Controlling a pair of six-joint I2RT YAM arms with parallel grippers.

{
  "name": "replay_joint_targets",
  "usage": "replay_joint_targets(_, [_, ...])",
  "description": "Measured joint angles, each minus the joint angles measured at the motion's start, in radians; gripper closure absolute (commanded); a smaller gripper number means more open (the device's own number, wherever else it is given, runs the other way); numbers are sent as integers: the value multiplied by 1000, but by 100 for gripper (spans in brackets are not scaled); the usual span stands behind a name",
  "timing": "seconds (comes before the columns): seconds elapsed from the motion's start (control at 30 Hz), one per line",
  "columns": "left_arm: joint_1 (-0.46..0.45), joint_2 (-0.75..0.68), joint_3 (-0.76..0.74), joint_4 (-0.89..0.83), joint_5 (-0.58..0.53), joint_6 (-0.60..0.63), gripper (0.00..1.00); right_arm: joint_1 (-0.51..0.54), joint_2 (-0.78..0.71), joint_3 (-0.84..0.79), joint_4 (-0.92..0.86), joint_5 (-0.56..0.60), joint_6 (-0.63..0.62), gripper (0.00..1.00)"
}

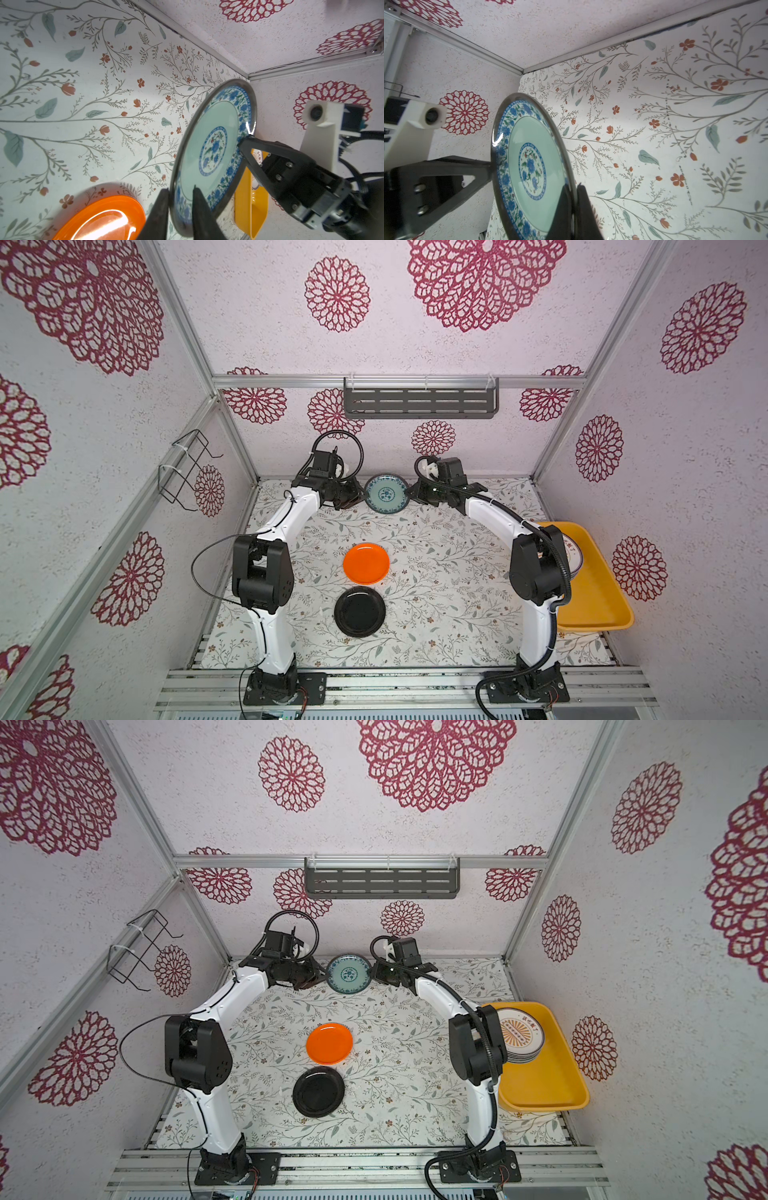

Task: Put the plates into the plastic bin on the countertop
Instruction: 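Carry the blue-floral plate toward the bin with the right gripper while the left releases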

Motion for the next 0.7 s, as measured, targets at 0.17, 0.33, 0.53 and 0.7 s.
replay_joint_targets(0.17, [-1,-32,-27,27,-41,-12,41,-12,0,0,-47,13,-1,100])
replay_joint_targets(0.33, [-10,-126,-123,50,-111,-61,21,-50,-47,-77,-62,9,-12,100])
replay_joint_targets(0.53, [-98,-194,-136,82,-220,-85,9,-175,-269,-329,-66,5,-18,100])
replay_joint_targets(0.7, [-226,-207,-137,105,-328,-91,1,-317,-503,-512,-63,28,-21,100])
